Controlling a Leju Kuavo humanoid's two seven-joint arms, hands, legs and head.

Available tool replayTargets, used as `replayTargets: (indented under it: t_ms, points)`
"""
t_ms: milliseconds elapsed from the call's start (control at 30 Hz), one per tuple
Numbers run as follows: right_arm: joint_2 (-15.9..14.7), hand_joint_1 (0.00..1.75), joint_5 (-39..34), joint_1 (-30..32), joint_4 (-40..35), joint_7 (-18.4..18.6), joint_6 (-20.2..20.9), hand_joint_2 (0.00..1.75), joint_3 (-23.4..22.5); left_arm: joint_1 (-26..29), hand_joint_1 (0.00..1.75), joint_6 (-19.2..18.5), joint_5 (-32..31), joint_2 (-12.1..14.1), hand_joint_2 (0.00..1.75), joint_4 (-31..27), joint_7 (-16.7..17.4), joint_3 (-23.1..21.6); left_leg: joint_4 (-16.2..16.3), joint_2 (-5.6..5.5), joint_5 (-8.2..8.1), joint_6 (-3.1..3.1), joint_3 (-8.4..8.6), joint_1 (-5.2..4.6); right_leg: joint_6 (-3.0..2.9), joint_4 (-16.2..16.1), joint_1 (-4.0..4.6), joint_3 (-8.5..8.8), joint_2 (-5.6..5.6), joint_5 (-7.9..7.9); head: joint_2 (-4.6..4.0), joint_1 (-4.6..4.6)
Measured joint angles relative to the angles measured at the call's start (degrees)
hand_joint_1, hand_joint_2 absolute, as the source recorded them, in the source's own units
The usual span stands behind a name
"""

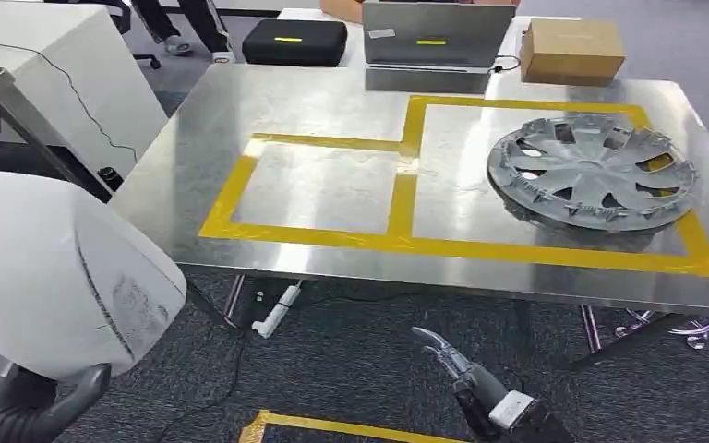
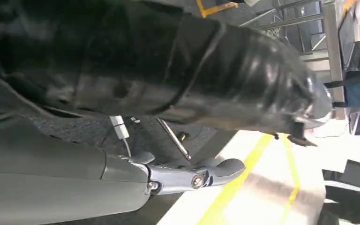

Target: Take the parts from the cabinet and place them on the table.

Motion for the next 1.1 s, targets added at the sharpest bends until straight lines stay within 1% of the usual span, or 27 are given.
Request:
replayTargets:
  t_ms: [533,667,767,833,933,967,1000,1033,1067,1100]
  points:
    - [0.0,0.0,0.09,0.01,0.04,-0.11,-0.22,0.0,-0.07,-0.05,1.75,-0.09,0.02,0.02,1.75,0.09,-0.22,-0.37,0.0,0.0,0.0,0.0,0.0,0.0,0.0,0.0,0.0,-0.01,0.0,0.0,0.0,-0.02]
    - [0.0,0.0,0.13,0.01,0.04,-0.17,-0.37,0.0,-0.07,-0.08,1.75,-0.09,0.11,0.09,1.75,0.15,-0.37,-0.46,0.09,0.0,-0.02,0.04,0.0,-0.12,0.05,-0.05,-0.16,-0.01,0.0,0.05,0.0,-0.02]
    - [0.0,0.0,0.26,0.02,0.04,-0.28,-0.39,0.0,-0.07,-0.07,1.75,-0.09,0.48,0.24,1.75,0.15,-0.42,-0.48,0.17,0.0,-0.15,0.25,0.0,-0.31,0.1,-0.08,-0.35,-0.01,0.0,0.05,0.0,-0.04]
    - [0.0,0.0,0.42,0.01,0.07,-0.33,-0.42,0.0,-0.07,-0.07,1.75,-0.15,0.59,0.33,1.75,0.15,-0.42,-0.48,0.31,0.0,-0.29,0.47,-0.01,-0.44,0.3,-0.09,-0.49,-0.02,0.01,0.01,0.0,-0.04]
    - [0.0,0.0,0.59,0.01,0.07,-0.46,-0.42,0.0,-0.04,-0.07,1.75,-0.26,0.98,0.63,1.75,0.15,-0.57,-0.48,0.45,0.0,-0.58,0.95,0.04,-0.63,0.7,-0.39,-0.68,-0.26,0.02,-0.07,0.0,-0.04]
    - [0.0,0.0,0.61,0.0,0.04,-0.5,-0.42,0.0,-0.02,-0.07,1.75,-0.28,1.05,0.72,1.75,0.15,-0.59,-0.48,0.25,0.0,-0.59,1.16,0.11,-0.67,0.94,-0.83,-0.7,-0.2,0.01,0.07,0.0,-0.07]
    - [0.0,0.0,0.61,0.03,0.11,-0.5,-0.42,0.0,0.0,-0.08,1.75,-0.28,1.07,0.79,1.75,0.15,-0.59,-0.48,-0.4,0.04,-0.38,1.58,-0.06,-0.66,1.45,0.07,-0.62,0.55,-0.08,1.09,0.0,0.07]
    - [0.0,0.0,0.61,0.02,0.07,-0.57,-0.44,0.0,-0.07,-0.08,1.75,-0.35,1.09,0.87,1.75,0.15,-0.61,-0.48,-1.14,0.0,-0.08,2.02,0.6,-0.37,1.78,0.06,-0.55,0.81,-0.07,1.43,0.0,0.0]
    - [0.0,0.0,0.61,0.05,0.09,-0.57,-0.52,0.0,-0.13,-0.06,1.75,-0.35,1.09,0.85,1.75,0.15,-0.65,-0.48,-2.21,0.17,0.18,2.24,1.78,-0.04,1.86,0.68,-0.54,0.37,-0.14,0.49,0.0,0.0]
    - [0.0,0.0,0.61,-0.1,0.09,-0.59,-0.5,0.0,-0.18,-0.09,1.75,-0.35,1.14,0.85,1.75,0.15,-0.68,-0.5,-2.46,0.17,0.31,2.46,2.13,0.07,1.79,2.34,-0.42,-0.42,-0.18,-0.79,-0.02,0.41]
